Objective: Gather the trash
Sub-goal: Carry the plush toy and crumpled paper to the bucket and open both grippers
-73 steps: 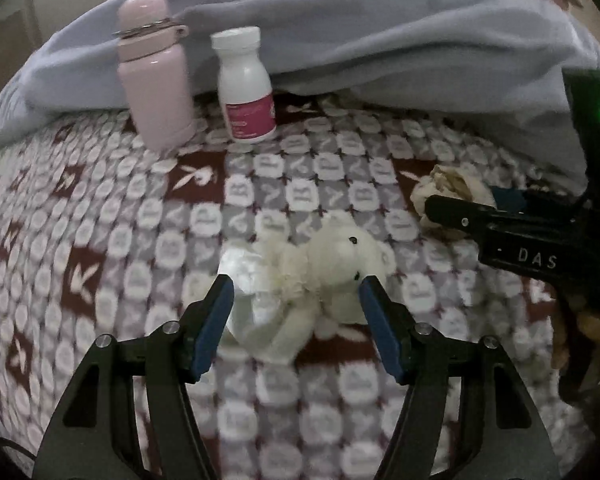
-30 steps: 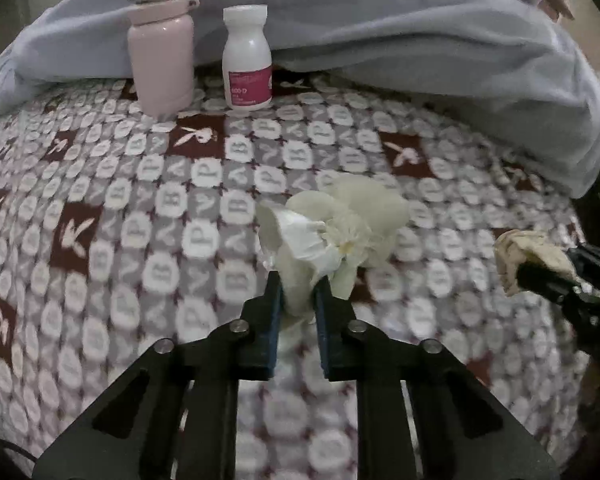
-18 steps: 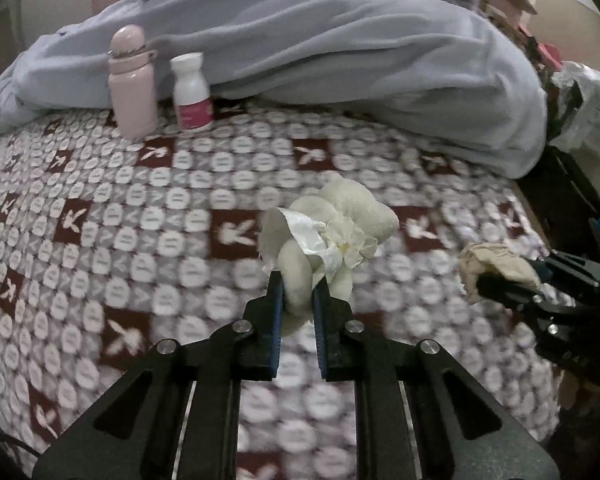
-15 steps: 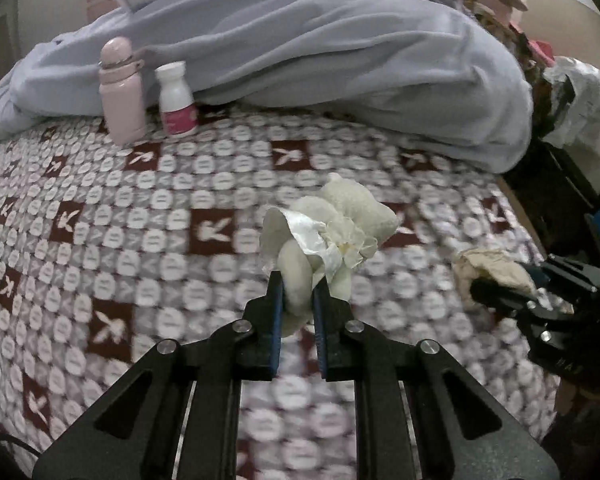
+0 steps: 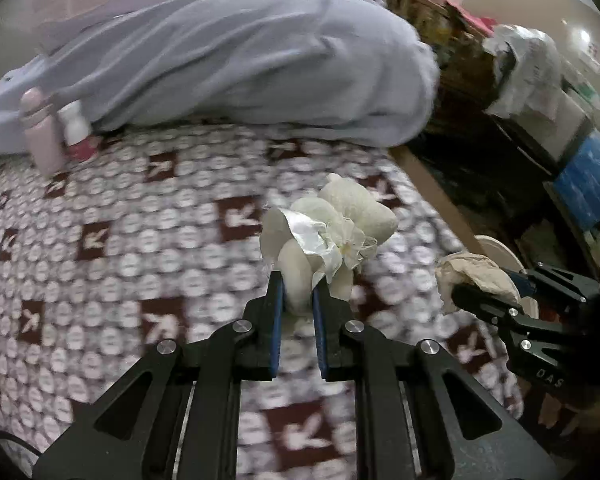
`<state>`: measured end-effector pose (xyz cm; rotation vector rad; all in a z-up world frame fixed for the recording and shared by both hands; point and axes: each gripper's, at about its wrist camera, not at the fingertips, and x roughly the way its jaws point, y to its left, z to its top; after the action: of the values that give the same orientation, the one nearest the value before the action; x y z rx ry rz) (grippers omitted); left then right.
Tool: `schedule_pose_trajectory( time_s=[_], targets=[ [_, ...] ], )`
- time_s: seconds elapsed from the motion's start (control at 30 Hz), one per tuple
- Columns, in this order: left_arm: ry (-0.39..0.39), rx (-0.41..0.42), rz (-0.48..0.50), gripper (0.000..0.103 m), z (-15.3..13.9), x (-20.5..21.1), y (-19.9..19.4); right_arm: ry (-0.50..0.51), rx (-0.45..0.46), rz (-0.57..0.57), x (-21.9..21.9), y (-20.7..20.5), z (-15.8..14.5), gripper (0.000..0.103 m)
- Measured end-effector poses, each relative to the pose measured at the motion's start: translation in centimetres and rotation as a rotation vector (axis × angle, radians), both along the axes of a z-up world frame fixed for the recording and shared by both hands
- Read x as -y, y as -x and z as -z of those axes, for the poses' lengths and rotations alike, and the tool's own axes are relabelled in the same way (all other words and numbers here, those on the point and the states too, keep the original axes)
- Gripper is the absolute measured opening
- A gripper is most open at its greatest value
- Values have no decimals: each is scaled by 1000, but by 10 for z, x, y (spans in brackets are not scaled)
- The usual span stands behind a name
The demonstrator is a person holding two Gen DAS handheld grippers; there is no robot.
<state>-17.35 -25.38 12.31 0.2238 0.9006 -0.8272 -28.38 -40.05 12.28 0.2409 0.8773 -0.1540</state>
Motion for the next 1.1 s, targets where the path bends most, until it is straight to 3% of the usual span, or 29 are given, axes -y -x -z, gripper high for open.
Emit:
schedule_pose_trajectory(
  time_s=[0.47, 1.03, 1.1],
  targets=[
    [-14, -28, 204, 11, 8, 110, 74, 4, -47, 236, 96, 103, 6, 32],
    [-50, -153, 359, 12, 33, 221, 132, -51, -125, 474, 182, 179, 46, 32],
    [-29, -187, 379, 14, 33, 227, 135, -54, -125, 506, 188, 185, 48, 45]
  ],
)
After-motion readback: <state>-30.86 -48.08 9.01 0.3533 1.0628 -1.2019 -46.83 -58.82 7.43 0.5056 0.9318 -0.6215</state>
